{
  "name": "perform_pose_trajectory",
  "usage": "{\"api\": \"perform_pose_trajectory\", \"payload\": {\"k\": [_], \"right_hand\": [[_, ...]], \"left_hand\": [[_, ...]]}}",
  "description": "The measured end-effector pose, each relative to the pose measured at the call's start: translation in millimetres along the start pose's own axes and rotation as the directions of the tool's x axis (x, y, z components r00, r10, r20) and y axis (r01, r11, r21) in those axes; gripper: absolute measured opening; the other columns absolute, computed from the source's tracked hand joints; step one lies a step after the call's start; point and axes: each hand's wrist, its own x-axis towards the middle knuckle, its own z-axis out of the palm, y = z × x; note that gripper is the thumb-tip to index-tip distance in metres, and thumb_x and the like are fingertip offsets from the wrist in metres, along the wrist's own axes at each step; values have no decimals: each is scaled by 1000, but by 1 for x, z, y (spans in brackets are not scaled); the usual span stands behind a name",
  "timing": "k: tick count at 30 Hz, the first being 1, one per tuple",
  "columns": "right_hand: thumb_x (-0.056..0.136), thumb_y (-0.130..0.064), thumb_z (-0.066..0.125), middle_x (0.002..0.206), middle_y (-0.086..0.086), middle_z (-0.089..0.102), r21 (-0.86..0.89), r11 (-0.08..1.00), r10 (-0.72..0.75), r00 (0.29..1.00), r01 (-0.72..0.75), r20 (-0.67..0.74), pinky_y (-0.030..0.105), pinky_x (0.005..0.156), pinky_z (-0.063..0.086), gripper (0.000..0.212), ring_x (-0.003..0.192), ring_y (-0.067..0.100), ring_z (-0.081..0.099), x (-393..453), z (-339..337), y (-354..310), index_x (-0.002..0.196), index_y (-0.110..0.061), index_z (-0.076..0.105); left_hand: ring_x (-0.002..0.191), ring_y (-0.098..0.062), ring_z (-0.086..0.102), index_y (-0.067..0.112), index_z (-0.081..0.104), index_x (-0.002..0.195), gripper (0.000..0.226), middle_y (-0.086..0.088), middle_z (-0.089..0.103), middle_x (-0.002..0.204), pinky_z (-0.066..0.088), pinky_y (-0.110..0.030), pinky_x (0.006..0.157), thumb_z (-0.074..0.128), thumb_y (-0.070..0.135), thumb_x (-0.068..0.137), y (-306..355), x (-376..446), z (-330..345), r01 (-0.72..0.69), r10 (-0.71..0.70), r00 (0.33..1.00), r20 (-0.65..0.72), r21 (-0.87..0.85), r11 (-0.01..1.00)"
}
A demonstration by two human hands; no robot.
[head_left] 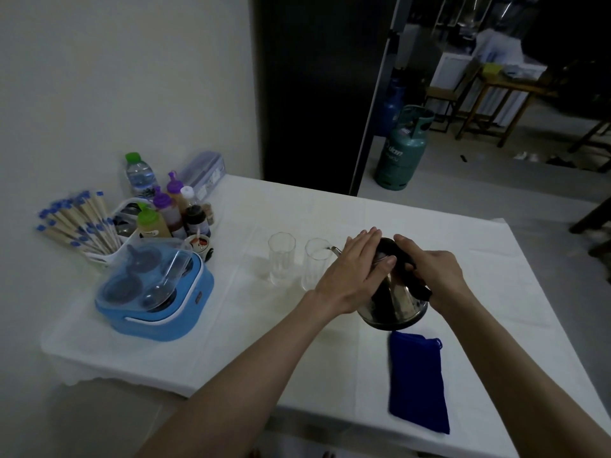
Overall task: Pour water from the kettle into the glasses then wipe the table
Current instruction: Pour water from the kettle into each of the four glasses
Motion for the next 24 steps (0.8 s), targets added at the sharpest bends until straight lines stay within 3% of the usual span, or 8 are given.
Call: {"api": "perform_pose_trajectory", "payload": {"k": [24], "right_hand": [[78,-65,71,82,8,74,3,1000,22,1000,-22,-13,53,92,56,55,86,31,70,0,-10,0,75,-11,72]], "left_hand": [[151,-10,4,14,14,156,68,-1,14,164,0,-33,123,24,53,102,8,1,0,-15,15,1000,6,-6,1000]]}}
